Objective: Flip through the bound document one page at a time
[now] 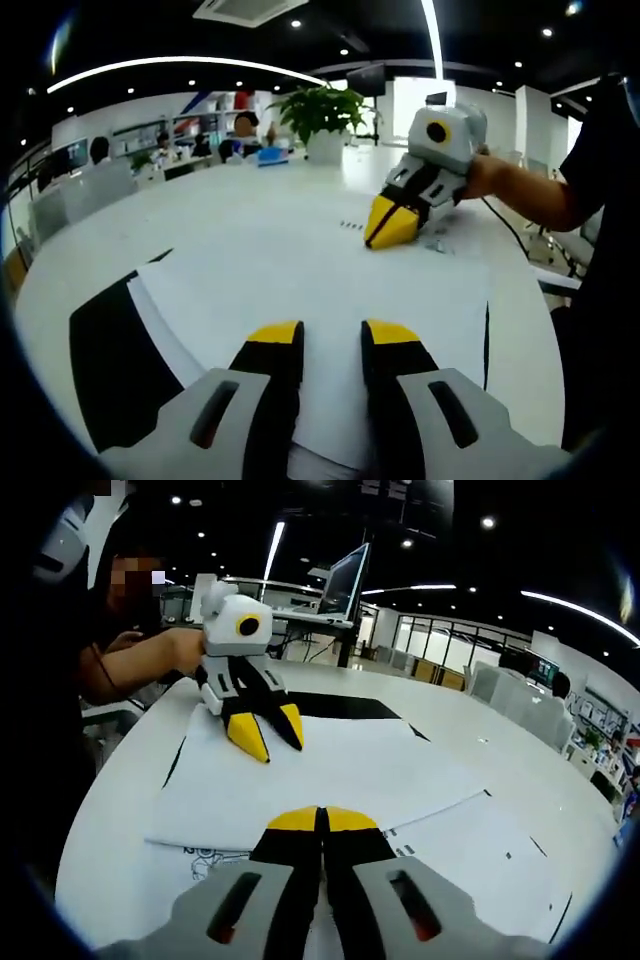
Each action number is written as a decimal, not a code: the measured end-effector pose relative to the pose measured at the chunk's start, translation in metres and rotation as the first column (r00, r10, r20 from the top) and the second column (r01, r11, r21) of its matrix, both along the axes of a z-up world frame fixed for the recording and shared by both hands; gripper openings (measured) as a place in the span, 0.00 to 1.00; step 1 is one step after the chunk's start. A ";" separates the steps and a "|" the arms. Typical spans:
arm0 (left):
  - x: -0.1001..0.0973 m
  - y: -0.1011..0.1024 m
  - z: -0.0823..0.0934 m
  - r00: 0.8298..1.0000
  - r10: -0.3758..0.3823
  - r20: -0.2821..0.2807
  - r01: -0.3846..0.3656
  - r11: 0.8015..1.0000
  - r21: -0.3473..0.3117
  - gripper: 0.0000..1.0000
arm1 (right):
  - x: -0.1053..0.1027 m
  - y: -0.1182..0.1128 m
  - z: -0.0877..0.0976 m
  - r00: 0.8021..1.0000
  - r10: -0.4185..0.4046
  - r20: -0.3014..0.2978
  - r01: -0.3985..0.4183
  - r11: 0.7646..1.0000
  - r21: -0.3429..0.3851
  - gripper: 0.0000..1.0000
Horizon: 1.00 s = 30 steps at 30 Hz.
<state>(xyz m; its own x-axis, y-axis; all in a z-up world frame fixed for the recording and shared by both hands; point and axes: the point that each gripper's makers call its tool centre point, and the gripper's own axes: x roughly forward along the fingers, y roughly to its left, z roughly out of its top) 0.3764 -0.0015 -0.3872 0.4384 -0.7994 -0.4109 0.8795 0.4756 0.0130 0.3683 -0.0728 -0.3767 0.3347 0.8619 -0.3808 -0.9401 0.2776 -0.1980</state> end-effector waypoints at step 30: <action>-0.005 -0.001 0.000 0.998 0.035 0.051 -0.037 0.998 0.042 0.23 | -0.082 0.004 -0.006 0.998 -0.068 -0.003 0.068 0.998 0.005 0.02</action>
<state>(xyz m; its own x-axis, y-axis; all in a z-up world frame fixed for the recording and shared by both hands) 0.3709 -0.0021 -0.3872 0.4875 -0.7649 -0.4211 0.8595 0.5052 0.0774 0.2862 -0.0688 -0.3828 0.3912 0.8392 -0.3778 -0.9197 0.3417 -0.1935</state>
